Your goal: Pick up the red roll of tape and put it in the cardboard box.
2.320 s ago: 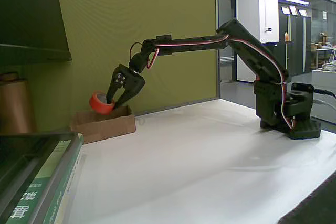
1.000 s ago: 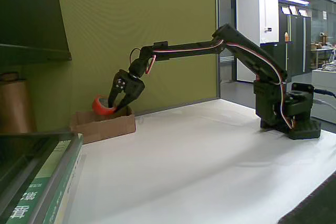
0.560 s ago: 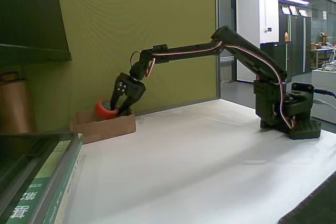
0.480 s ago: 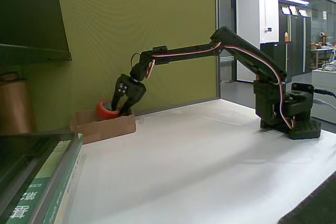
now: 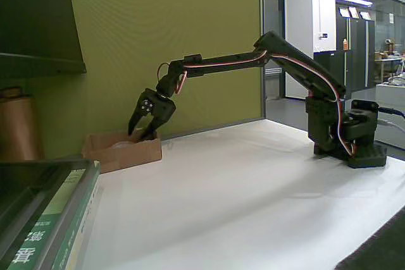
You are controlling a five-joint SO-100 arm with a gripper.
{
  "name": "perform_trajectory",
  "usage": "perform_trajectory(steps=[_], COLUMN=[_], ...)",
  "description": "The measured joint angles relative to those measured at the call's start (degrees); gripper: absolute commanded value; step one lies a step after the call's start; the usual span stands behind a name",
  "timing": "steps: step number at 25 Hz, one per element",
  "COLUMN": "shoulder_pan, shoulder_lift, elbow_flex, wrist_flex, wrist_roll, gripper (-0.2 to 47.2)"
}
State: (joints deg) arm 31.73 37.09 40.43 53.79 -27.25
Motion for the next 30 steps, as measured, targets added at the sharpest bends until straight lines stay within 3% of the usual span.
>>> perform_trajectory(steps=[1,6,30], shoulder_pan=[0.00,-0.70,-1.85], shoulder_lift=[0.00,1.05,20.65], elbow_flex=[0.00,0.09,4.13], wrist_flex=[0.00,0.00,1.14], wrist_roll=[0.00,0.88,7.82], gripper=[5.0,0.1,0.1])
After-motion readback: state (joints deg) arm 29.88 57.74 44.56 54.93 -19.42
